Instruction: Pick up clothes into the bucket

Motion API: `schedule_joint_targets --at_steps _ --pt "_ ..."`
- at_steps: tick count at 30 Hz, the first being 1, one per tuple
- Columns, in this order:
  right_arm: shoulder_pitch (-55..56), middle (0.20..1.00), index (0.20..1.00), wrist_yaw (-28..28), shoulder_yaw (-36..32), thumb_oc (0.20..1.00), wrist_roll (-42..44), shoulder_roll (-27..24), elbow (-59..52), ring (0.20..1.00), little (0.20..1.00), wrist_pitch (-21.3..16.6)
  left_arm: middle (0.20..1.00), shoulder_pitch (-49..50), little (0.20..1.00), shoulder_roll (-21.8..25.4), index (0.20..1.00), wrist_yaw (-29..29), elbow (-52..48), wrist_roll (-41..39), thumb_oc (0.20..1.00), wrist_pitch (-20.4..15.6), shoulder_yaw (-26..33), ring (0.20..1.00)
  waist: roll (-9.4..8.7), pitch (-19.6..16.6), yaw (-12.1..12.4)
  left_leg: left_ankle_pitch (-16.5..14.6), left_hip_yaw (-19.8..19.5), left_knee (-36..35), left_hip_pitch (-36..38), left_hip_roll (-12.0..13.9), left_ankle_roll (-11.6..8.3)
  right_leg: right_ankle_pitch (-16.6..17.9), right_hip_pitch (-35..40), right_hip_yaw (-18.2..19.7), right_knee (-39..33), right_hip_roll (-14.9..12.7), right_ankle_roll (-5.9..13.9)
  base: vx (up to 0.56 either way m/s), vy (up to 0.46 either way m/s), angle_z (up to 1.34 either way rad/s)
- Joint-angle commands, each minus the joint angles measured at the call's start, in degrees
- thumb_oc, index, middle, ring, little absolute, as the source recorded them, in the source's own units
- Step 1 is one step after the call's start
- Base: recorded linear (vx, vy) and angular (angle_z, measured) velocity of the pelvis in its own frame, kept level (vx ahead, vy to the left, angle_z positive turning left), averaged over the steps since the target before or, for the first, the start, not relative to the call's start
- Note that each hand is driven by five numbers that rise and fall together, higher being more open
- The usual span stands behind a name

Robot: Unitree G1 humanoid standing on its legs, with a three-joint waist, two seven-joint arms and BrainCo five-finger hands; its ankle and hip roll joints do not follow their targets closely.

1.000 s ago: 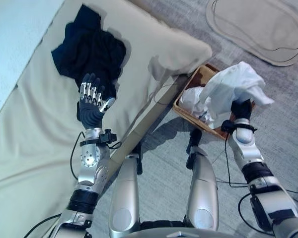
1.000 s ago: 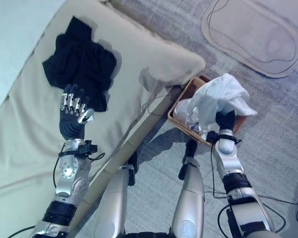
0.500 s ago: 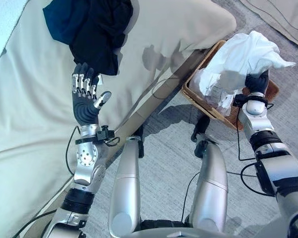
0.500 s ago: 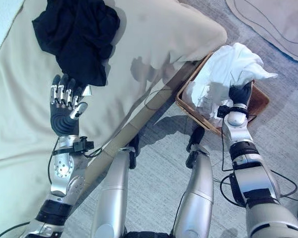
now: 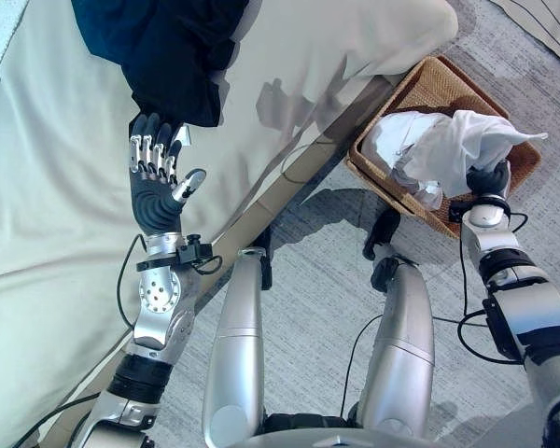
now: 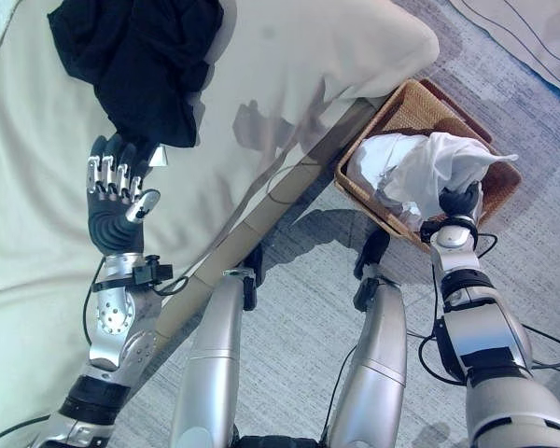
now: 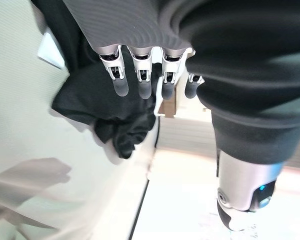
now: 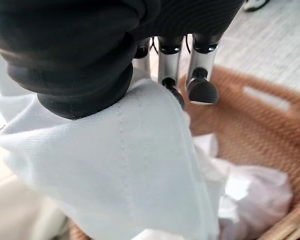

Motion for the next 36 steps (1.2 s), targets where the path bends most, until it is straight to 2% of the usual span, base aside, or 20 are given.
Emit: schedule_joint_targets --at_steps 1,17,18,19,20,25,36 --pt "-0.6 0.2 0.2 -2.3 -0.9 0.2 0.8 -5.8 3.3 0.2 0.2 0.5 1.0 1.5 1.0 -1.4 1.0 0.2 -5.9 1.0 1.0 -3.0 1.3 1.0 4.09 -1.9 -0.7 -1.5 2.0 2.9 -2.9 -0.2 0.36 -7.7 1.2 3.2 8.4 -0.3 1.93 0.0 0.011 -0.07" --pt "-4.2 0.2 0.2 -2.8 1.3 0.2 -0.2 -7.9 4.3 0.2 0.2 1.3 1.0 2.6 1.0 -0.9 1.0 0.0 -7.8 -0.9 1.0 -2.9 2.6 1.0 3.56 -2.6 -0.7 -1.5 2.5 3.8 -5.2 -0.3 0.8 -7.6 -1.3 4.1 9.1 -0.2 1.61 0.0 -0.001 -0.01" --pt "-4.2 0.228 0.228 -2.7 1.4 0.228 -0.5 -7.9 4.7 0.228 0.228 1.5 1.0 2.6 1.0 -0.9 1.0 -0.1 -7.8 -1.0 1.0 -2.9 2.5 1.0 3.58 -2.6 -0.7 -1.5 2.5 3.8 -5.2 -0.4 0.82 -7.6 -1.3 4.1 9.0 -0.2 1.59 0.0 0.0 0.0" --pt "-4.4 0.573 0.573 -2.6 1.6 0.573 -0.8 -7.6 5.3 0.573 0.573 2.0 1.0 2.5 1.0 -0.9 1.0 -0.1 -7.9 -1.3 1.0 -2.9 2.5 1.0 3.6 -2.7 -0.7 -1.4 2.5 3.6 -5.1 -0.3 0.82 -7.5 -1.3 4.0 9.0 -0.3 1.58 0.0 0.0 0.0" --pt "-4.6 1.0 1.0 -2.4 1.9 1.0 -1.4 -7.3 5.9 1.0 1.0 2.4 1.0 2.6 1.0 -0.9 1.0 0.0 -7.9 -1.4 1.0 -2.8 2.6 1.0 3.57 -2.8 -0.6 -1.4 2.5 3.4 -5.0 -0.3 0.84 -7.5 -1.2 3.9 8.8 -0.3 1.6 0.0 0.0 0.0" --pt "-4.5 1.0 1.0 -2.1 1.8 1.0 -1.5 -6.4 6.7 1.0 1.0 2.7 1.0 2.2 1.0 -0.8 1.0 -0.1 -7.8 -1.5 1.0 -2.8 2.9 1.0 3.65 -3.4 -0.4 -1.1 2.4 2.4 -4.7 -0.4 0.9 -7.4 -0.9 3.7 8.1 -0.2 1.74 0.0 -0.009 0.01" --pt "-3.8 1.0 1.0 -1.8 7.3 1.0 -13.7 -4.8 7.5 1.0 1.0 6.1 1.0 2.1 1.0 -1.2 1.0 -0.3 -7.9 -1.6 1.0 -2.4 3.9 1.0 3.04 -4.3 -0.5 -0.1 2.3 -0.4 -3.2 0.1 0.86 -6.7 0.5 2.8 6.0 0.1 1.81 0.0 0.0 0.0"
